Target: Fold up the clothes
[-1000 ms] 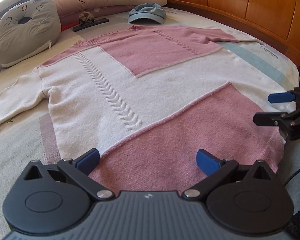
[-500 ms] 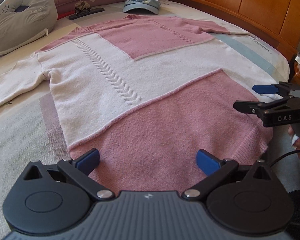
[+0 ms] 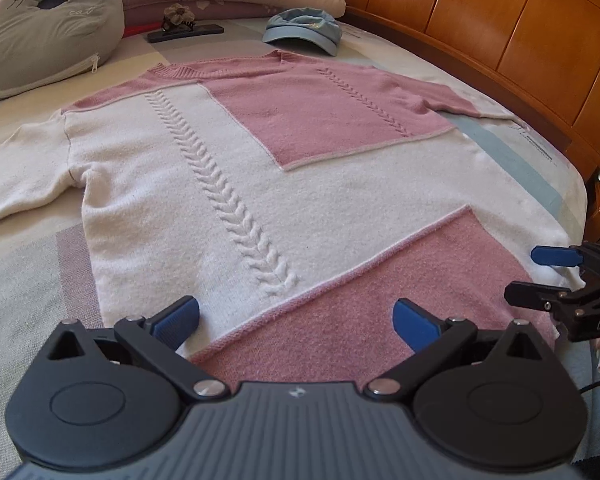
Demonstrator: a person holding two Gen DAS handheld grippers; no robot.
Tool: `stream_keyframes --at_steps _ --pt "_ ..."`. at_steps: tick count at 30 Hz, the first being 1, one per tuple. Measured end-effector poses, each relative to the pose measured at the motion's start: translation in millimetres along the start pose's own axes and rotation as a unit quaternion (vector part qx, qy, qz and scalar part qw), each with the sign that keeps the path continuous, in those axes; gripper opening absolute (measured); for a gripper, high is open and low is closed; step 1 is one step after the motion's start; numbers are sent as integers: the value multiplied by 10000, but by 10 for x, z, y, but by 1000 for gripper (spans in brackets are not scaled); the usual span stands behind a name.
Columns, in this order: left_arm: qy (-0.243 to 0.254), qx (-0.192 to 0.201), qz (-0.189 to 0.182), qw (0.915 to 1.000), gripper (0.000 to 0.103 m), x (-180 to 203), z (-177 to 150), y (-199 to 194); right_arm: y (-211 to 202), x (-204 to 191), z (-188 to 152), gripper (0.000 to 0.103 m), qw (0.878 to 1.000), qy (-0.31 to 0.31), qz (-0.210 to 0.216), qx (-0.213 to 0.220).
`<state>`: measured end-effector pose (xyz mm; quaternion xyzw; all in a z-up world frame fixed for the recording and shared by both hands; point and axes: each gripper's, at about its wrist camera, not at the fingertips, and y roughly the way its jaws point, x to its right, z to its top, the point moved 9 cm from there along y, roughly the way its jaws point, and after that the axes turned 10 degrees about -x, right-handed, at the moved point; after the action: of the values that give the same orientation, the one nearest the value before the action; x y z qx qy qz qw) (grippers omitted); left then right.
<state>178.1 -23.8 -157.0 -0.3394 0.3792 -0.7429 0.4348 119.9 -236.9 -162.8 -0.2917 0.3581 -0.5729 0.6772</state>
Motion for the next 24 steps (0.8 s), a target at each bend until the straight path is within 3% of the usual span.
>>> stream_keyframes --at_steps 2,6,13,16,19,24 --pt "-86 -16 -7 10000 102 -86 75 -73 -7 36 32 103 9998 121 99 -110" --pt "-479 428 304 9975 102 -517 635 -301 -6 95 133 103 9983 365 259 -375" --pt "-1217 836 489 9878 102 -1244 1669 -323 -170 337 456 103 9980 361 -76 -520" --pt "-1807 583 84 9818 102 -1547 1903 -53 -201 397 585 103 9980 426 -28 -476" --pt "-2235 218 -217 9742 102 -1722 1928 275 -127 391 709 103 9977 481 103 -462" --pt "-2702 18 -303 9623 102 -1962 1890 610 86 345 786 103 9968 477 237 -601"
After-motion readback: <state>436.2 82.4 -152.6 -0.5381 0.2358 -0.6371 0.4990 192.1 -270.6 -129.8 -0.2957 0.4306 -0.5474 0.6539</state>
